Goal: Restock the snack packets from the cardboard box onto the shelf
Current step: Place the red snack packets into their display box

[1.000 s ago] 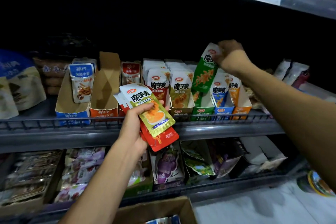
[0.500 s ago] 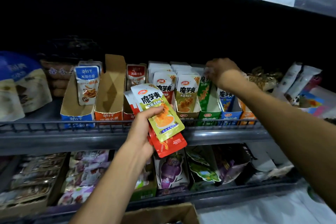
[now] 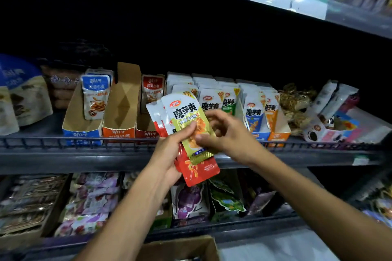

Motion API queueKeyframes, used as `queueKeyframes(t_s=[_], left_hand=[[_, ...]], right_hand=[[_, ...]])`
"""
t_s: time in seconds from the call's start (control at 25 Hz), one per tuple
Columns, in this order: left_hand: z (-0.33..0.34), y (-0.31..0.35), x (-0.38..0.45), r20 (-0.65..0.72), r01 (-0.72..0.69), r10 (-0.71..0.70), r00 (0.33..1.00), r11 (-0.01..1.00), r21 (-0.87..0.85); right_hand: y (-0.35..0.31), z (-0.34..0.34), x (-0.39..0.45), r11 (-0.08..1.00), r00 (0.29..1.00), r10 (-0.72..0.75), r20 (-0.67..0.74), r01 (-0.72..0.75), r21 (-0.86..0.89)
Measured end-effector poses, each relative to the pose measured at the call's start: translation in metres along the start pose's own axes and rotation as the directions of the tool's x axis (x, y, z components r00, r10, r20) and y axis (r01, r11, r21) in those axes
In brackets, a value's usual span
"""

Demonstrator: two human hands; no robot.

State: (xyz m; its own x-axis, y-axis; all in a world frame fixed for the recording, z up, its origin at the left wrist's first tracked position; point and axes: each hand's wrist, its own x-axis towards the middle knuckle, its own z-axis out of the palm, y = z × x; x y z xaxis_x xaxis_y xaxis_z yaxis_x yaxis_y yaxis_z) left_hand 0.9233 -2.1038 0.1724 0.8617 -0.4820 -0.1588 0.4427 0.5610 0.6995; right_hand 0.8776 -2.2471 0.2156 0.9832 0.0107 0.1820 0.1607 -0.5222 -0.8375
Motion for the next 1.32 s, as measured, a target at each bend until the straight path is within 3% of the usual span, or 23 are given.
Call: queueKeyframes(t_s=[0.12, 0.2, 0.28, 0.44, 0.52, 0.64, 0.72, 0.8, 0.96, 1.04, 1.12, 1.16, 1.2, 1.24, 1.32], left_hand=[[0.0, -0.002, -0.005, 0.019, 0.021, -0.021, 1.0, 1.0, -0.008], [-0.004, -0.003, -0.005, -0.005, 0.045, -0.045, 0.999, 0.999, 0.017], [-0.006, -0.004, -0.005, -0.037, 0.06, -0.058, 0.998, 0.996, 0.064], [-0.006, -0.003, -0.008, -0.003, 0.064, -0.064, 0.998, 0.994, 0.085], [-0.007, -0.001, -0.007, -0.006, 0.046, -0.045, 0.999, 0.996, 0.08], [-0.01, 0.003, -0.004, -0.016, 0.026, -0.025, 1.0, 0.999, 0.021], [-0.012, 0.005, -0.001, -0.052, 0.035, -0.035, 0.998, 0.999, -0.004], [-0.014, 0.007, 0.002, -0.081, 0.027, -0.028, 0.996, 1.0, -0.011], [-0.015, 0.01, 0.005, -0.089, 0.008, -0.007, 0.996, 1.0, 0.006], [-0.017, 0.011, 0.005, -0.099, -0.006, 0.008, 0.995, 1.0, 0.021], [-0.017, 0.013, 0.005, -0.107, -0.03, 0.034, 0.994, 0.999, 0.038], [-0.016, 0.014, 0.005, -0.113, -0.044, 0.049, 0.992, 0.998, 0.05], [-0.015, 0.014, 0.005, -0.121, -0.057, 0.064, 0.991, 0.996, 0.064], [-0.013, 0.015, 0.005, -0.128, -0.067, 0.077, 0.989, 0.995, 0.077], [-0.011, 0.014, 0.005, -0.138, -0.078, 0.091, 0.986, 0.992, 0.102]], right_hand=[[0.011, 0.015, -0.004, 0.993, 0.981, 0.074, -0.182, -0.056, 0.104], [0.019, 0.024, -0.007, 0.961, 0.944, 0.206, -0.258, -0.145, 0.237], [0.022, 0.026, -0.009, 0.915, 0.927, 0.305, -0.218, -0.221, 0.337], [0.002, 0.011, -0.002, 0.883, 0.945, 0.305, -0.116, -0.235, 0.406], [-0.003, -0.002, 0.009, 0.897, 0.928, 0.302, -0.216, -0.2, 0.395], [0.002, -0.025, 0.031, 0.933, 0.849, 0.207, -0.486, -0.023, 0.358], [0.008, -0.033, 0.044, 0.929, 0.85, 0.162, -0.501, 0.039, 0.367], [0.014, -0.033, 0.051, 0.965, 0.878, 0.141, -0.457, -0.017, 0.263], [0.042, -0.019, 0.059, 0.954, 0.893, 0.156, -0.423, -0.246, -0.168], [0.05, -0.012, 0.058, 0.879, 0.814, 0.072, -0.576, -0.325, -0.35], [0.04, -0.004, 0.046, 0.918, 0.726, -0.061, -0.685, -0.228, -0.324], [0.034, 0.0, 0.037, 0.965, 0.757, -0.085, -0.648, -0.099, -0.242], [0.027, 0.003, 0.029, 0.992, 0.843, -0.074, -0.533, 0.006, -0.127], [0.021, 0.009, 0.021, 0.999, 0.932, -0.045, -0.36, 0.035, -0.035], [0.016, 0.019, 0.013, 1.0, 0.998, 0.021, -0.057, -0.022, -0.003]])
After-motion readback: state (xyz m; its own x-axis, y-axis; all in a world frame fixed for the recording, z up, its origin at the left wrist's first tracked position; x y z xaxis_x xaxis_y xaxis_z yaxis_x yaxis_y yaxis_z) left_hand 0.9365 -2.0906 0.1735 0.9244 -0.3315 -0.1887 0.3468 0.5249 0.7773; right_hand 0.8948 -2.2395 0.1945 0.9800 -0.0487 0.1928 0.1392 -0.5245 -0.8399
